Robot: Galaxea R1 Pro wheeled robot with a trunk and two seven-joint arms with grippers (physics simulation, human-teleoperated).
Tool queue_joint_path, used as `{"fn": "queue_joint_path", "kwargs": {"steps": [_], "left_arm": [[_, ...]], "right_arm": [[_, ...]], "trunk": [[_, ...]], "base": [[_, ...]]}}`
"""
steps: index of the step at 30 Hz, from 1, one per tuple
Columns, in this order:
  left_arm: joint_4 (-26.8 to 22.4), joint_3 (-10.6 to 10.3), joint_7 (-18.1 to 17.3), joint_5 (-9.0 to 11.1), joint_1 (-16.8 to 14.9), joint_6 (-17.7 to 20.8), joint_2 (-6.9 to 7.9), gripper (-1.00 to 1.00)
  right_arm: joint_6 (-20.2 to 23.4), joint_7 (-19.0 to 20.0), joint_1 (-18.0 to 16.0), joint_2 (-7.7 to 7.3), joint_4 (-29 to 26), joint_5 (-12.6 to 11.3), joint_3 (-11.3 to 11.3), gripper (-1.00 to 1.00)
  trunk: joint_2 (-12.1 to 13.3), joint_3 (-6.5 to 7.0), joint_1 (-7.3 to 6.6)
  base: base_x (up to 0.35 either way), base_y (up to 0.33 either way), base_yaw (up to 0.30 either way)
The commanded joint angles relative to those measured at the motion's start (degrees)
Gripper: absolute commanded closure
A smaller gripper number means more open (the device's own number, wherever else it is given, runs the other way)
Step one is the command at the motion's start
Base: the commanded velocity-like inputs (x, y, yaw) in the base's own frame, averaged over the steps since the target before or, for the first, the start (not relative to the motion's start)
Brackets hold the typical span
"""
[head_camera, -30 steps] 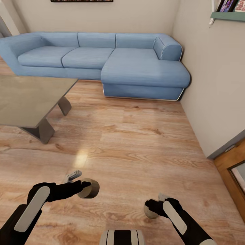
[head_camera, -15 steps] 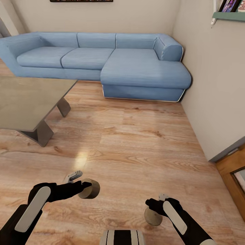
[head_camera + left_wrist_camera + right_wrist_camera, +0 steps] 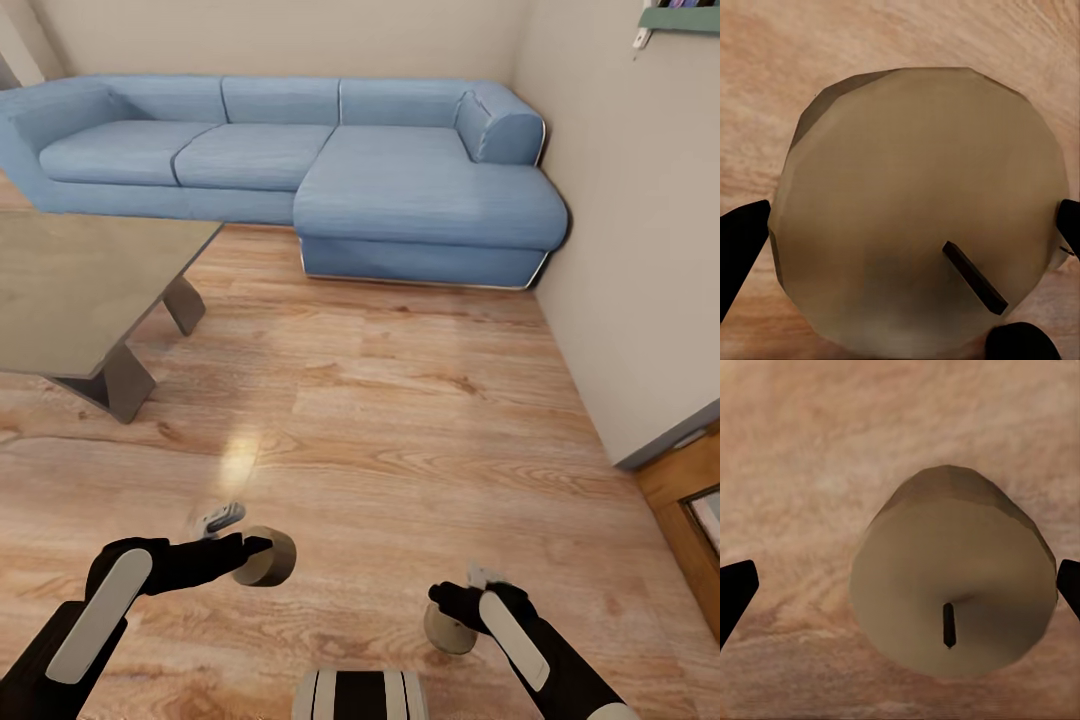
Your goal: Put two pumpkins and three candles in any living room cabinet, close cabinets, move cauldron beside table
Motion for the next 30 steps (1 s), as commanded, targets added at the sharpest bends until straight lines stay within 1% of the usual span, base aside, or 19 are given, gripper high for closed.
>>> {"fn": "queue_joint_path", "kwargs": {"steps": [1,5,7,15,19,20,25,28,30], "left_arm": [[-0.06,-0.09,0.66,0.64,-0.04,0.07,0.04,1.00],[-0.06,-0.20,0.62,0.68,-0.04,0.09,0.04,1.00],[-0.08,-0.23,0.59,0.71,-0.04,0.10,0.04,1.00],[-0.13,-0.21,0.57,1.04,-0.04,0.11,0.11,1.00],[-0.15,-0.19,0.56,2.19,-0.04,0.17,0.24,1.00],[-0.15,-0.18,0.56,2.52,-0.04,0.18,0.28,1.00],[-0.15,-0.24,0.53,4.68,-0.04,0.24,0.53,1.00],[-0.15,-0.26,0.49,6.45,-0.05,0.27,0.78,1.00],[-0.21,-0.27,0.48,7.30,-0.04,0.33,0.88,1.00]], "right_arm": [[-0.58,-0.48,-0.04,-0.08,-0.04,-0.58,0.27,-1.00],[-1.94,-0.19,-0.04,-0.10,1.28,-0.49,0.26,-1.00],[-2.77,0.64,-0.04,-0.14,1.84,-0.46,0.29,-1.00],[-3.38,1.32,-0.04,-0.19,2.11,-0.47,0.32,-1.00],[-3.43,1.55,-0.04,-0.15,2.11,-0.40,0.32,-1.00],[-3.44,1.63,-0.04,-0.13,2.11,-0.38,0.32,-1.00],[-3.51,2.07,-0.04,-0.04,2.19,1.95,0.25,-1.00],[-3.70,2.45,-0.04,-0.02,2.20,2.43,0.24,-1.00],[-4.69,2.71,-0.04,-0.05,2.20,2.55,0.29,-1.00]], "trunk": [[-0.04,-0.27,0.01],[-0.04,-0.27,0.01],[-0.04,-0.27,0.01],[-0.04,-0.27,0.01],[-0.04,-0.27,0.01],[-0.05,-0.49,0.04],[-0.12,-1.60,0.17],[-0.16,-2.26,0.24],[-0.16,-2.26,0.24]], "base": [[0.000,0.000,0.000],[0.000,0.000,0.000],[0.000,0.000,0.000],[0.000,0.000,0.000],[0.000,0.000,0.000],[0.000,0.000,0.000],[0.000,0.000,0.000],[0.000,0.000,0.000],[0.000,0.000,0.000]]}}
